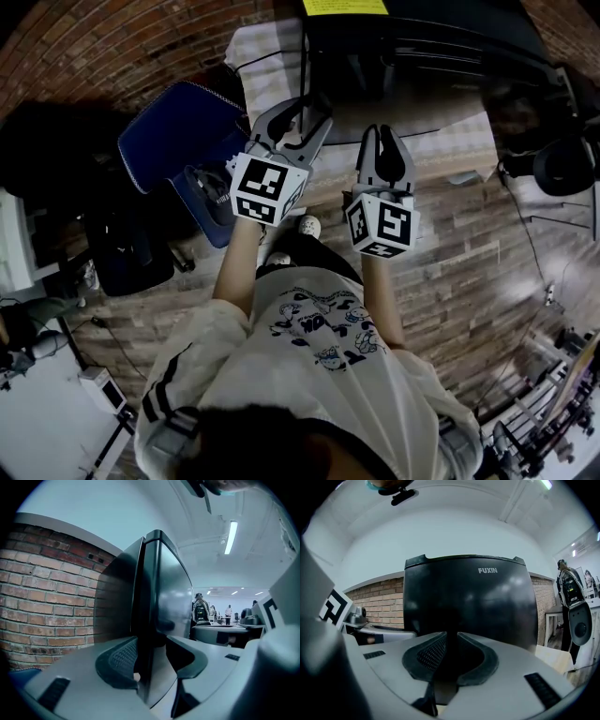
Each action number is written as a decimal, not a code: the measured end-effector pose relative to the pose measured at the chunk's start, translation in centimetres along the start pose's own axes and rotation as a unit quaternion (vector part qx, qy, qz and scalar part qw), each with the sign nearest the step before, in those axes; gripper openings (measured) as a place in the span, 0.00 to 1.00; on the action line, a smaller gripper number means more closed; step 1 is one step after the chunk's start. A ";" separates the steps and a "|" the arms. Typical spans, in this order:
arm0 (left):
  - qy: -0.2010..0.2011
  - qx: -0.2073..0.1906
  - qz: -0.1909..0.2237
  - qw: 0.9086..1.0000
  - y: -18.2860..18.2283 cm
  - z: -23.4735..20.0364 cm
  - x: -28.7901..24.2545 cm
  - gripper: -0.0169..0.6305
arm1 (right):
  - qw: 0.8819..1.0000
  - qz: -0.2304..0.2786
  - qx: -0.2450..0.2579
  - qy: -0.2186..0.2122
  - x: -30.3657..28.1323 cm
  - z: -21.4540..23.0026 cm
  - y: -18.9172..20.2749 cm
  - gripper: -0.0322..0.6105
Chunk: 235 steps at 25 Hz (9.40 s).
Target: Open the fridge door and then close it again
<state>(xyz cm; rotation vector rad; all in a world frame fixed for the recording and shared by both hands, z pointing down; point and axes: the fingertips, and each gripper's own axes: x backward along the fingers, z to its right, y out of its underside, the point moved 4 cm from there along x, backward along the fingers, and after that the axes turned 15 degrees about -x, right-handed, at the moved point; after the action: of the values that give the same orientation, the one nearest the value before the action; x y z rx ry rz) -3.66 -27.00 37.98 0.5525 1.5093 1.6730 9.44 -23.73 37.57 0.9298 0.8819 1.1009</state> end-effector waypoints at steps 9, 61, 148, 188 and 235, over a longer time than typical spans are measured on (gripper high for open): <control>-0.016 0.005 -0.004 1.000 -0.1 0.1 0.4 0.33 | 1.000 0.002 0.002 0.003 0.9 -0.9 0.1 0.15; 0.055 -0.012 0.024 0.998 0.3 -0.6 -0.1 0.33 | 1.000 0.011 0.014 0.025 3.0 -2.9 0.5 0.15; 0.300 -0.074 0.093 0.947 -3.1 24.6 12.8 0.21 | 0.980 0.056 0.008 0.193 25.3 2.8 -0.4 0.27; 0.328 -0.077 0.088 0.937 -8.5 44.3 2.7 0.21 | 0.985 0.068 0.004 0.158 34.9 21.7 -6.4 0.23; 0.242 -0.060 0.051 0.967 -10.1 50.2 -6.2 0.21 | 0.997 0.044 -0.006 0.066 34.4 38.0 -12.5 0.22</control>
<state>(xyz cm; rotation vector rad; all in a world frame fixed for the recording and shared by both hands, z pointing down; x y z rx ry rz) 41.12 -1.38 39.17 0.1586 1.7211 2.0688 56.05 0.97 35.51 0.9006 0.9475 1.2524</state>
